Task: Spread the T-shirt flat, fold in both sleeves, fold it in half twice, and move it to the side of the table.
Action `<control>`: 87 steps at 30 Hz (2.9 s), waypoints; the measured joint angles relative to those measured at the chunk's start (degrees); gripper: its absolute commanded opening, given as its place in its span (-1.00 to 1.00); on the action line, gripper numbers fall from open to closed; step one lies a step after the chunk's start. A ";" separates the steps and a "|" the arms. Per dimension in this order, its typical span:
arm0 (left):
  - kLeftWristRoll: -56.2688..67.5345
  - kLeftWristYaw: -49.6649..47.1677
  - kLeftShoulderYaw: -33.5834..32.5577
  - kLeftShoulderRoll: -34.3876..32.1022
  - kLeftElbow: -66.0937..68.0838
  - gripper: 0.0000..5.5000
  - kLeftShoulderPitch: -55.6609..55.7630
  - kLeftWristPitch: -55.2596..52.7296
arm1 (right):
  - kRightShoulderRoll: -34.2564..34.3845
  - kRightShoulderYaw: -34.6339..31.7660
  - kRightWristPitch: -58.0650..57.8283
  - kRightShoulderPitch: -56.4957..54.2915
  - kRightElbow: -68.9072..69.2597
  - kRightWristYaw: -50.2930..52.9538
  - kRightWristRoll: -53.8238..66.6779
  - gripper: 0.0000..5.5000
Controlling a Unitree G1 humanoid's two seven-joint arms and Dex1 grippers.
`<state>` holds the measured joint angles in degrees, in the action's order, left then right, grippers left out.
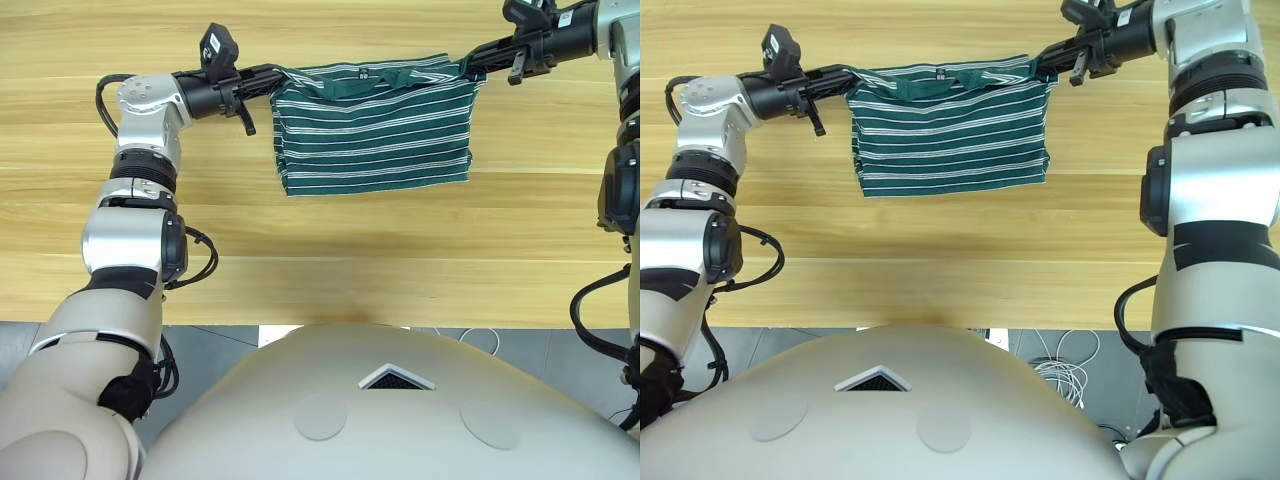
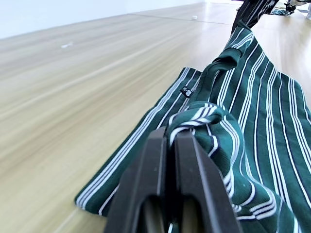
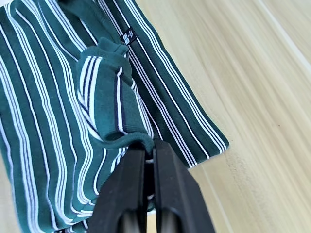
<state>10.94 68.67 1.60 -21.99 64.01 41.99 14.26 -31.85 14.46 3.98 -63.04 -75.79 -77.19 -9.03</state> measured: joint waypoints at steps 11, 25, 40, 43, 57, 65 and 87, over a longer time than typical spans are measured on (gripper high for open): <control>-2.66 -8.19 -3.22 1.86 7.89 -0.99 2.11 1.20 | 2.86 -3.36 0.02 0.05 -0.84 7.87 -0.48 -1.00; -1.97 -5.45 -9.82 1.75 7.86 -0.99 5.11 0.91 | 2.49 -8.33 -0.89 -0.02 -0.96 9.93 -0.25 -1.00; -8.69 -33.61 -9.29 6.67 12.02 -0.51 6.56 -3.96 | 7.38 -9.29 -0.93 -1.31 -2.11 28.49 -4.25 -0.29; -7.96 -35.46 -11.35 6.82 12.29 -0.30 6.90 -4.01 | 8.02 -9.94 -0.82 -1.25 -2.13 31.46 -4.27 -0.07; -6.32 -46.55 -17.27 2.22 9.69 -0.23 5.91 12.12 | 20.83 -4.42 13.60 12.99 1.57 28.96 -6.49 0.17; -4.56 -39.13 -15.12 7.28 -2.93 -0.23 -11.60 23.91 | 31.44 0.52 12.18 18.14 9.15 36.60 -7.23 0.17; -2.34 -40.51 -9.24 4.75 -56.72 -0.23 -35.80 12.51 | -9.30 8.54 26.19 35.46 40.83 15.69 0.43 0.17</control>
<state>8.59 28.15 -7.63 -17.24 7.29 6.18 26.78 -41.15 23.01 30.17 -27.58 -34.97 -61.50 -8.59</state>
